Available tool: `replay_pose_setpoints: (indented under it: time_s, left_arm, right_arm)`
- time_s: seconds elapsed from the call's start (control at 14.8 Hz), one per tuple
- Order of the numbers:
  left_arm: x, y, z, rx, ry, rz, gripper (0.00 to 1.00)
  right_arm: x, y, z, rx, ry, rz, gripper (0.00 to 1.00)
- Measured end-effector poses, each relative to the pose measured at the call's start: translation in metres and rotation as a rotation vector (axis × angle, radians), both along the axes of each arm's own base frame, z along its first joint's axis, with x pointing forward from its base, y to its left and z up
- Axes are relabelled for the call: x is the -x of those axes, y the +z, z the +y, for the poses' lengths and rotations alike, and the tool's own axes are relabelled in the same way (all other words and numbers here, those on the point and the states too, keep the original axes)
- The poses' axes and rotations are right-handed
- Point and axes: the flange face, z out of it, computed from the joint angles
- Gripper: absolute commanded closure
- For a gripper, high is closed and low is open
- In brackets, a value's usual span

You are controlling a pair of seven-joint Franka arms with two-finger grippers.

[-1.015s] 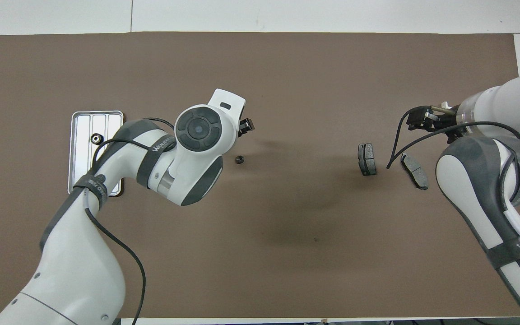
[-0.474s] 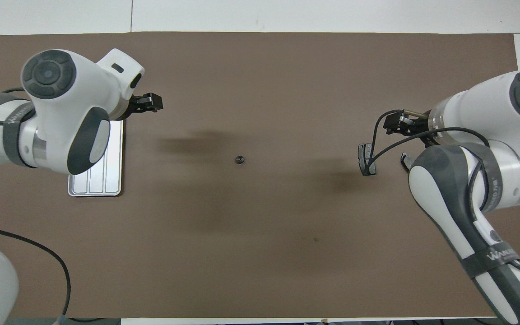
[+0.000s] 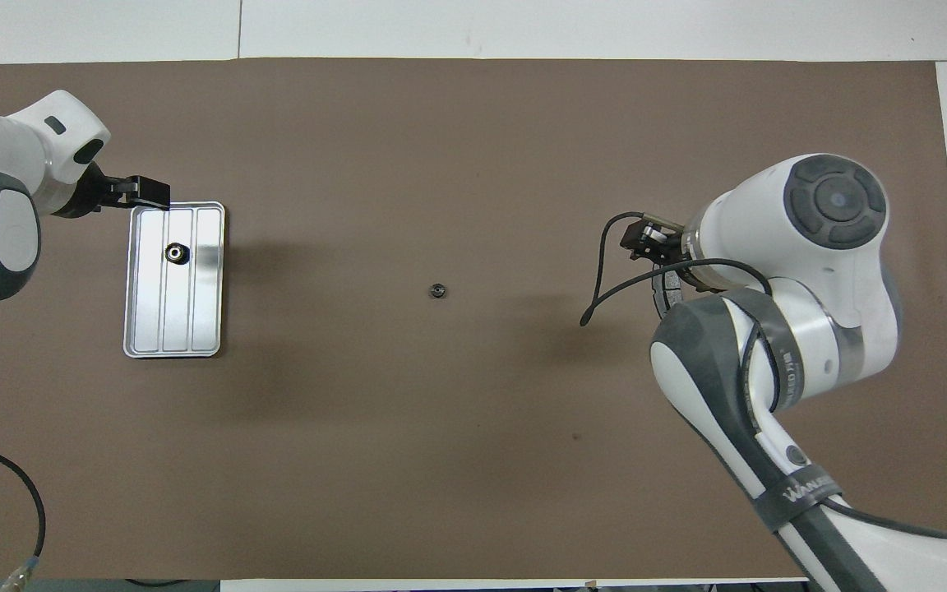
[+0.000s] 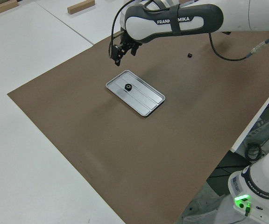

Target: Place bearing gear from tray to pile

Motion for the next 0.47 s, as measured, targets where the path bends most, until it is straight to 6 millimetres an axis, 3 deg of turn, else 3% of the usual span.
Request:
replay_pose_setpoints:
  time_s: [0.27,0.47]
  left_arm:
    - [-0.004,-0.022,-0.006,0.004,-0.013,-0.006,0.00]
    - [-0.010,-0.044,0.006,-0.001,-0.018,-0.019,0.00]
  right_arm:
    - [0.010,-0.014,0.067,-0.007,-0.053,0.004,0.00]
    - [0.005,-0.018,0.102,-0.016,-0.093,-0.001,0.00]
